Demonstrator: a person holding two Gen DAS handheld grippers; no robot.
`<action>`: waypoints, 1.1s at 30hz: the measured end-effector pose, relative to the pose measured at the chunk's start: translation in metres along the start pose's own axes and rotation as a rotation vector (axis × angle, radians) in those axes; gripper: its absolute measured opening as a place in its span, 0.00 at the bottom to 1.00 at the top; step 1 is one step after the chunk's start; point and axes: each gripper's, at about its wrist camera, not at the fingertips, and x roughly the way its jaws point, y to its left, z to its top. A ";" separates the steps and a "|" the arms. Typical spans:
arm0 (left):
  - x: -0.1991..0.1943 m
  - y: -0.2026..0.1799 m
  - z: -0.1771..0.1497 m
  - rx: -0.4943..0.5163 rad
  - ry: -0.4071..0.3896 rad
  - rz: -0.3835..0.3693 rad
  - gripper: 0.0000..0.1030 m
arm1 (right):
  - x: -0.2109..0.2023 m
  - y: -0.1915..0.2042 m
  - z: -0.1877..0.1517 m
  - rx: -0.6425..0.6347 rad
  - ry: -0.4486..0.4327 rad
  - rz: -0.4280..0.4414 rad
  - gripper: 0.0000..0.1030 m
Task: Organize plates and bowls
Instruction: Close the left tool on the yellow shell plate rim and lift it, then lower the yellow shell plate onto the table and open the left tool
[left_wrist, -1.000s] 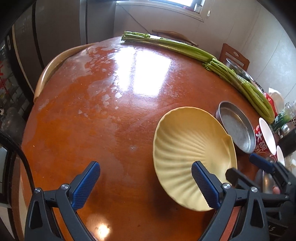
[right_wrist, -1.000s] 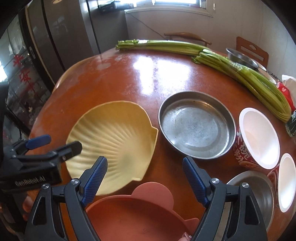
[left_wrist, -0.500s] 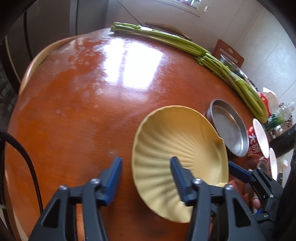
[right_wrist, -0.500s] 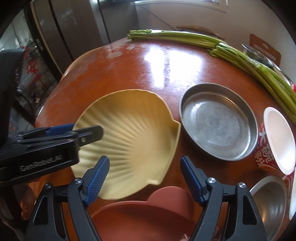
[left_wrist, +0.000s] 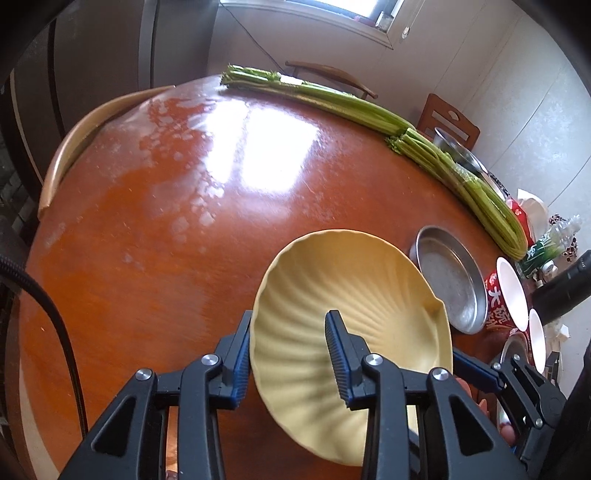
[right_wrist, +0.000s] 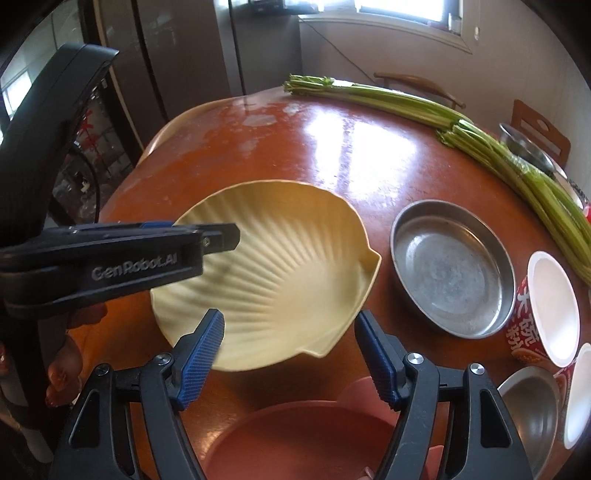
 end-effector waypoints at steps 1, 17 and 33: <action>-0.002 0.002 0.001 0.006 -0.007 0.005 0.37 | -0.001 0.002 0.001 0.004 -0.001 0.007 0.73; 0.023 0.021 0.006 0.035 0.010 0.056 0.37 | 0.016 0.020 0.001 0.059 0.025 0.005 0.73; 0.033 0.009 0.009 0.095 -0.024 0.048 0.38 | 0.015 0.008 -0.005 0.111 0.017 0.027 0.73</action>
